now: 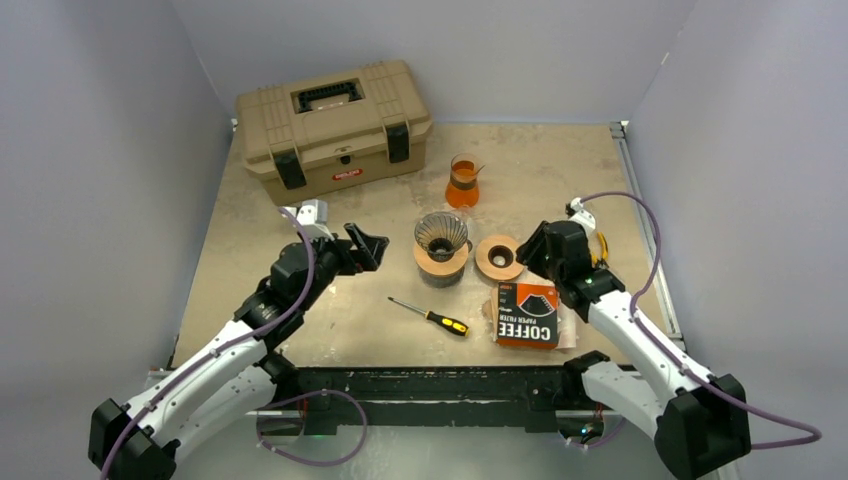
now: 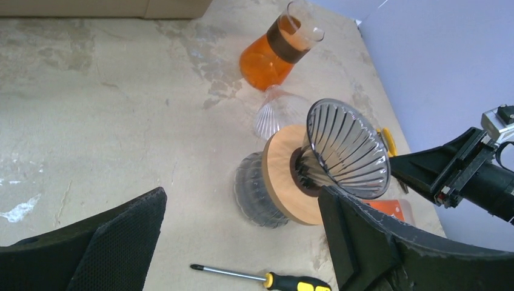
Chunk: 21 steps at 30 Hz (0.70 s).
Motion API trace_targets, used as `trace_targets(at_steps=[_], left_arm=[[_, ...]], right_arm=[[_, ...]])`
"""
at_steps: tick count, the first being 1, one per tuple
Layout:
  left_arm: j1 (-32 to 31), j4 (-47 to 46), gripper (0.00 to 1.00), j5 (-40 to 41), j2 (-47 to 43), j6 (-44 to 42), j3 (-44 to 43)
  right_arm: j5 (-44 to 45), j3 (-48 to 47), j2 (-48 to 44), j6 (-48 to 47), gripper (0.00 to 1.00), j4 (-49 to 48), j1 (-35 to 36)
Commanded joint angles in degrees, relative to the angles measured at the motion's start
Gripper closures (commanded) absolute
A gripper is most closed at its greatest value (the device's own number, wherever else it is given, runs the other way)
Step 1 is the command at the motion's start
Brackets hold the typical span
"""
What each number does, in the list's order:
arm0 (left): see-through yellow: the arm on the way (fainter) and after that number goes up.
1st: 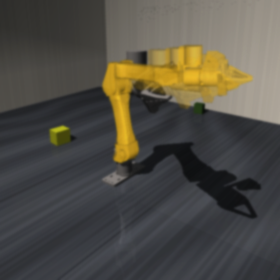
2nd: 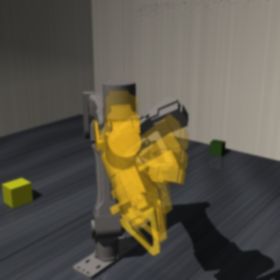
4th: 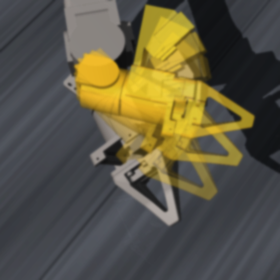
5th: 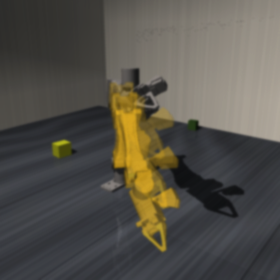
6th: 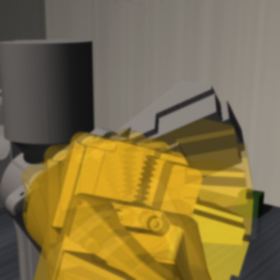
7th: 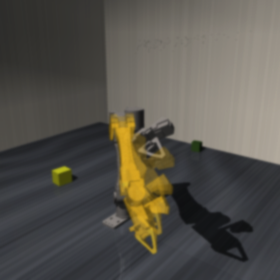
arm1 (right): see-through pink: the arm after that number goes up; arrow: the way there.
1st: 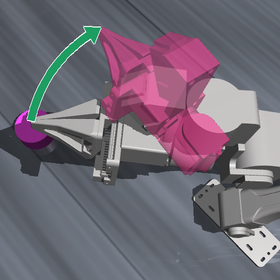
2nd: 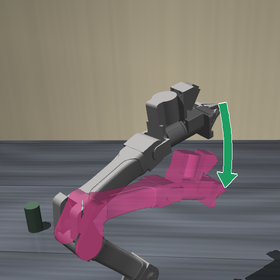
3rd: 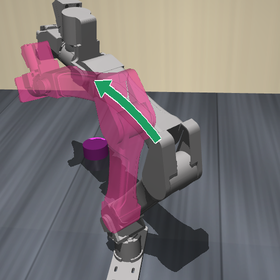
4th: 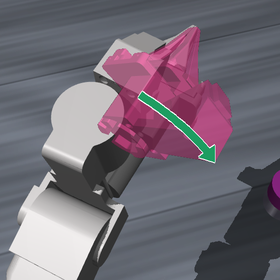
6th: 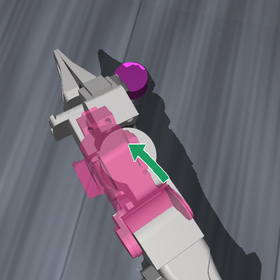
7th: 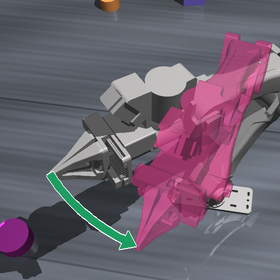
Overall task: Place the coffee filter in the dripper
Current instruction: Move the coffee filter holder to the center of the board.
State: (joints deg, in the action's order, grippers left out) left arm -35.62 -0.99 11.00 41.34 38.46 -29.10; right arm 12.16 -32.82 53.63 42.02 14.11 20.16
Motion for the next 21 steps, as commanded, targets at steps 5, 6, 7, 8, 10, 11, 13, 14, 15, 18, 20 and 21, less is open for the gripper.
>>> trace_targets(at_steps=[5,6,7,8,10,11,13,14,15,18,20,21], left_arm=[[0.5,-5.5,0.04,-3.4,3.6,2.1,1.6],[0.5,-5.5,0.04,-3.4,3.8,2.1,1.6],[0.5,-5.7,0.04,-3.4,4.0,2.0,1.6],[0.5,-5.8,0.04,-3.4,4.1,1.9,1.6],[0.5,-5.9,0.04,-3.4,4.1,1.9,1.6],[0.5,-6.0,0.04,-3.4,4.2,1.9,1.6],[0.5,-6.1,0.04,-3.6,4.3,1.9,1.8],[0.5,-6.3,0.04,-3.7,4.4,2.1,1.9],[0.5,-6.4,0.04,-3.9,4.5,2.1,2.0],[0.5,-6.8,0.04,-4.4,4.8,2.4,2.2],[0.5,-6.8,0.04,-4.6,5.0,2.3,2.4],[0.5,-6.8,0.04,-4.5,5.0,2.3,2.2]], right_arm=[[13.6,-4.7,5.1,13.5,0.01,13.7,-0.3],[13.6,-4.6,5.2,14.1,0.01,13.9,-0.3],[13.5,-4.5,5.1,14.5,0.01,13.9,-0.3],[13.3,-4.2,4.8,14.7,0.01,13.6,-0.3],[13.2,-3.6,4.0,15.0,0.01,12.8,-0.5],[13.1,-3.3,3.6,15.0,0.01,12.4,-0.5],[12.9,-3.2,3.1,14.6,0.01,11.7,-0.9],[12.3,-3.2,2.9,13.9,0.01,11.0,-1.2],[11.5,-3.2,2.9,13.0,0.01,10.2,-1.6],[8.3,-3.2,3.0,10.1,0.01,7.6,-3.3],[7.2,-2.9,3.3,9.0,0.01,6.4,-4.4],[6.7,-3.0,3.7,8.4,0.01,6.1,-5.1]])
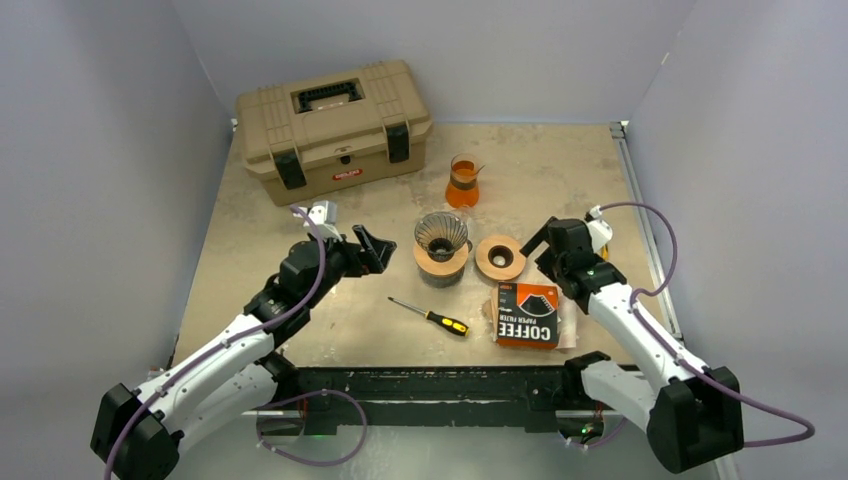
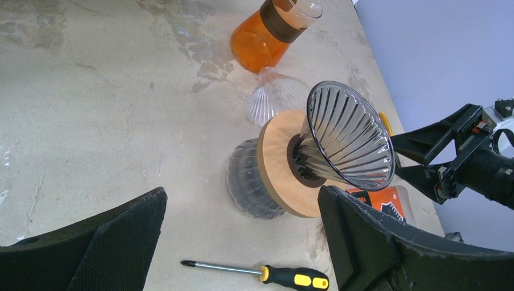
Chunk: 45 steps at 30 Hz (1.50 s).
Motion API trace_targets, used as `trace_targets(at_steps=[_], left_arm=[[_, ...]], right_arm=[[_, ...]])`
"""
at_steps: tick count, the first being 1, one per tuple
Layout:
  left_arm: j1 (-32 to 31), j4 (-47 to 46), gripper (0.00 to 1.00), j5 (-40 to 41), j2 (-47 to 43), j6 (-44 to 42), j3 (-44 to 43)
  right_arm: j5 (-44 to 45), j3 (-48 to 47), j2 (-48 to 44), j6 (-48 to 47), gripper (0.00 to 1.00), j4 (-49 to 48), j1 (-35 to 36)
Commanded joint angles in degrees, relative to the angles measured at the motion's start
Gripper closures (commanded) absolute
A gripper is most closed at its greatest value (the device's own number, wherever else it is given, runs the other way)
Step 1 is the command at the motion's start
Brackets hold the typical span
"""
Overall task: Place the coffee filter in the dripper
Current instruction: Move the coffee filter holder to the center of the board.
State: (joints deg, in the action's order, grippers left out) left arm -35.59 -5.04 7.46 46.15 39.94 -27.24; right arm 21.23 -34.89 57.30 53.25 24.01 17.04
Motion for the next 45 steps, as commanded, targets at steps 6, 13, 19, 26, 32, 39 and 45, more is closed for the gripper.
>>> trace_targets(at_steps=[6,13,19,26,32,39,45], left_arm=[[0.4,-3.1,0.04,-1.0,0.2,0.9,0.5],[0.5,-4.8,0.05,-1.9,1.8,1.3,0.0],[0.5,-5.3,0.04,-2.9,2.9,1.8,0.1],[0.4,-4.7,0.05,-5.4,2.6,-0.3,0.8],[0.5,-4.0,0.05,-5.5,1.4,-0.9,1.5],[0.4,-5.2,0.05,-6.6,2.5,-1.3,1.8],[0.4,-7.9,0.06,-9.4,3.6,0.0,3.0]], right_arm=[[-5.8,-1.3,4.3,-5.3,0.01,-4.7,-6.4],[-11.5,-0.3,8.9,-8.7,0.02,-8.7,-9.5],[-18.1,0.6,11.2,-10.2,0.04,-11.0,-9.6],[-22.8,3.2,10.5,-9.3,0.07,-11.5,-9.6],[-26.6,4.7,10.7,-9.8,0.12,-11.6,-9.6],[-29.1,8.0,6.0,-9.6,0.2,-14.3,-9.5],[-33.1,9.2,5.5,-10.4,0.24,-15.9,-9.5]])
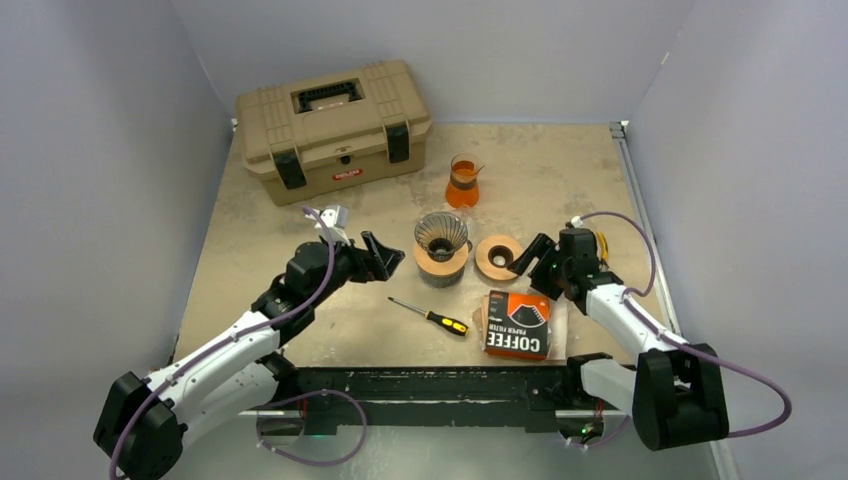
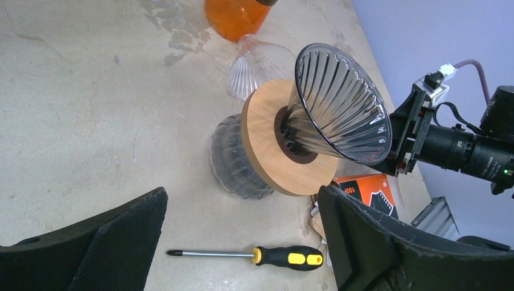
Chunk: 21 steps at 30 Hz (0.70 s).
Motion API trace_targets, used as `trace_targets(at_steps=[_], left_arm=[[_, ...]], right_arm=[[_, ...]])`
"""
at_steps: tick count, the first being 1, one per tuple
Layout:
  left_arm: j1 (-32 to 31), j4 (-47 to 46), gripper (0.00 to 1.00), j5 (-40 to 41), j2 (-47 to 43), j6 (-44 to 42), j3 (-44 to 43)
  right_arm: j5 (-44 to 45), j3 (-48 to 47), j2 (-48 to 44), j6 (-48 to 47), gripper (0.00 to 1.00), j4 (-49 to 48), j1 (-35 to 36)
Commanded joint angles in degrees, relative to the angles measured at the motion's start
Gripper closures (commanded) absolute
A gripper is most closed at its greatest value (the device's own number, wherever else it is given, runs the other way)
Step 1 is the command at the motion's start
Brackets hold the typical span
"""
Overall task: Place the coffee filter in the dripper
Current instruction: Move the coffee filter holder to the center of the board.
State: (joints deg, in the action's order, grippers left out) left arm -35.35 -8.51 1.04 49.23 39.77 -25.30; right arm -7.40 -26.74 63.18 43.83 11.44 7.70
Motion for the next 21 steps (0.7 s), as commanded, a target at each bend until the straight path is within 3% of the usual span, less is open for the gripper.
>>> trace_targets(at_steps=[1,11,21], left_arm=[[0.2,-4.9,0.06,-3.2,0.6,0.4,1.5],[0.2,-7.8,0.07,-5.6,-1.8,2.6,5.8],[0.2,-12.3,0.1,-7.6,-1.7,5.3,10.5]], right_arm=[[-5.5,1.6,0.0,-1.0,0.24,-4.2,-0.2],[-13.6,5.0,1.4,1.4,0.26,-9.8,1.4],[-13.9,5.8,2.7,6.3,0.26,-13.9,9.2]])
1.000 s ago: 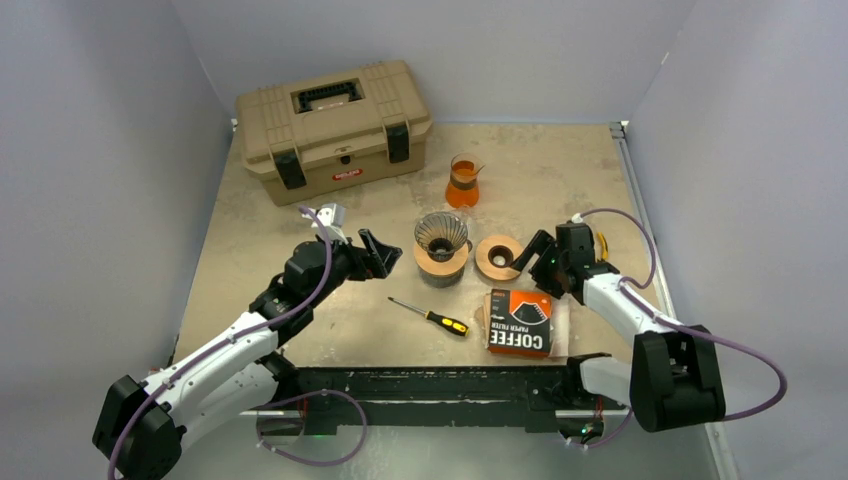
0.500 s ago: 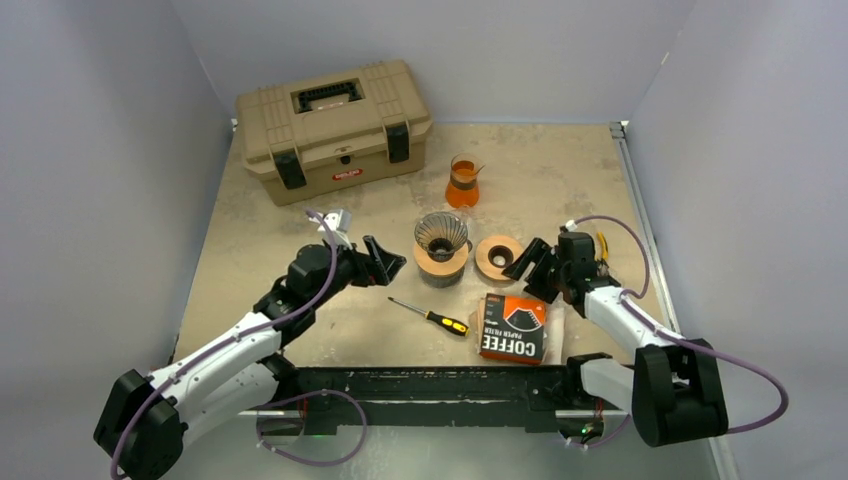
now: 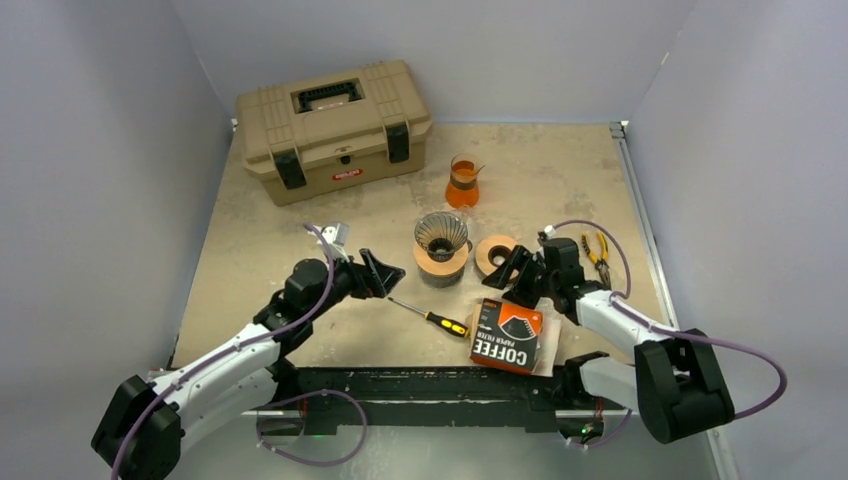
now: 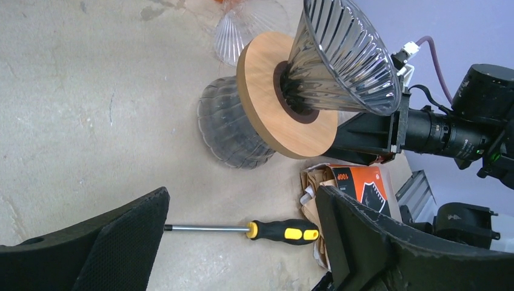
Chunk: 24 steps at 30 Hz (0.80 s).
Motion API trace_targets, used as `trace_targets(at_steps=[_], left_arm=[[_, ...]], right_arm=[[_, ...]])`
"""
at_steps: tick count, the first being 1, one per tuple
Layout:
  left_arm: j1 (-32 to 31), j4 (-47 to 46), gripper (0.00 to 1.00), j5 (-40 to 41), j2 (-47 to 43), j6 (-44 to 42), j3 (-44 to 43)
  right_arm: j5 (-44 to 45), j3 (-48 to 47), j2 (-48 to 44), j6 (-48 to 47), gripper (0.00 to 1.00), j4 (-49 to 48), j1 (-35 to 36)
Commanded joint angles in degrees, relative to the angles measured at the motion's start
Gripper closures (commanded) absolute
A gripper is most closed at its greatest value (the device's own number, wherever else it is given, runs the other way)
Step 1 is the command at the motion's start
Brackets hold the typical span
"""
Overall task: Place the coffee filter in the dripper
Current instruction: Move the coffee filter holder to the center of the board.
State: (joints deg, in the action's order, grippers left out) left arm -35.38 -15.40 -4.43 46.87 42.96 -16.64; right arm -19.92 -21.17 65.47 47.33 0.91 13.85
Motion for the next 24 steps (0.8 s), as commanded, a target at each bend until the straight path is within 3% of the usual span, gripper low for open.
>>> trace_targets(at_steps=[1,6,15,24], left_arm=[[0.2,-6.5,0.1,-2.8,1.1,2.6,2.5],[0.1,-12.2,0.12,-4.6,3.1,5.6,6.0],[-3.2,-15.5,0.12,-1.8,5.6,7.0,7.9],[-14.7,-12.8,0.12,9.2,11.1,2.8,2.6]], right_arm=[[-1.2,0.3,0.5,3.2,0.26,-3.5,3.8],[3.9,-1.3,-0.5,1.8,0.23,-1.1,4.3],[20.5,-7.0,-8.1,-1.6,0.02,12.4,4.3],[23.3,-6.0,-10.6,3.5,0.01,21.8,4.3]])
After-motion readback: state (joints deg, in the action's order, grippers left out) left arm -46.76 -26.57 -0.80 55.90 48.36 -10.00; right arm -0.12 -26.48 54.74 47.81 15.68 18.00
